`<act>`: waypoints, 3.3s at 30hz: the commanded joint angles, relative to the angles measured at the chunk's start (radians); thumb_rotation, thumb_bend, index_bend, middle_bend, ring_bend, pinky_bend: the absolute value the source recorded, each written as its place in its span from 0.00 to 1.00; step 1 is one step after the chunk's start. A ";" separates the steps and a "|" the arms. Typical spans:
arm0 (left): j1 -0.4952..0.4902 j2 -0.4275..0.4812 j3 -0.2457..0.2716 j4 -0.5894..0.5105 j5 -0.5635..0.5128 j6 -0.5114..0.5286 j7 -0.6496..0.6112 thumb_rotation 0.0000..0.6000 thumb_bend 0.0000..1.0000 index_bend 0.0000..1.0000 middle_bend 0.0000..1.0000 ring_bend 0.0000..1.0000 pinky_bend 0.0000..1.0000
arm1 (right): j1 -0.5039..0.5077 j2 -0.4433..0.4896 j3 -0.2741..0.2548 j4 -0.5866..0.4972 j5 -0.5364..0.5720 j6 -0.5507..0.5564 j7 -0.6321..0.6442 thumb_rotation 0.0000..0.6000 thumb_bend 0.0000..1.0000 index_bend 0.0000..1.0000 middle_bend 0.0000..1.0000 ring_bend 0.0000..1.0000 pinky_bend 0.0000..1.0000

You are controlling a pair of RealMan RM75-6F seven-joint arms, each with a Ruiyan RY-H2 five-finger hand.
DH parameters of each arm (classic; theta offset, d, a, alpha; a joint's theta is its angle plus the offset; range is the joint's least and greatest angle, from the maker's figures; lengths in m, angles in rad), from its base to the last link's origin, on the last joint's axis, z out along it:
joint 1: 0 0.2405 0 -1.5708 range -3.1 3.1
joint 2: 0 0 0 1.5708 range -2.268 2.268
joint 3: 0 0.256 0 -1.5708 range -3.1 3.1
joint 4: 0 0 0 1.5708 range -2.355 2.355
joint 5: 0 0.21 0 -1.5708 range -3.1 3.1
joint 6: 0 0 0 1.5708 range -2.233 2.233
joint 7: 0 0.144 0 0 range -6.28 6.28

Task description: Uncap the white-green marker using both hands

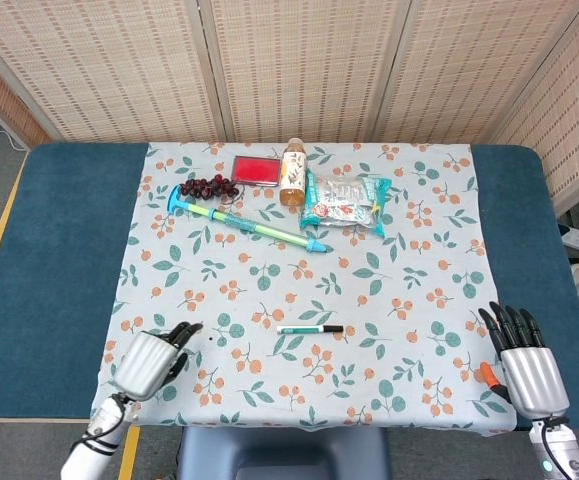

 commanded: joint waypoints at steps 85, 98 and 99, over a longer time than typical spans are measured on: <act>-0.334 -0.465 -0.104 0.328 -0.212 -0.092 0.489 1.00 0.61 0.87 1.00 0.91 1.00 | 0.207 -0.260 0.088 -0.058 -0.014 -0.184 -0.174 1.00 0.25 0.33 0.00 0.00 0.00; -0.302 -0.365 -0.071 0.185 -0.234 -0.088 0.555 1.00 0.61 0.87 1.00 0.91 1.00 | 0.331 -0.570 0.125 0.144 -0.025 -0.225 -0.239 1.00 0.25 0.41 0.02 0.00 0.00; -0.301 -0.363 -0.069 0.181 -0.234 -0.087 0.556 1.00 0.61 0.87 1.00 0.91 1.00 | 0.335 -0.581 0.126 0.153 -0.021 -0.227 -0.237 1.00 0.25 0.41 0.02 0.00 0.00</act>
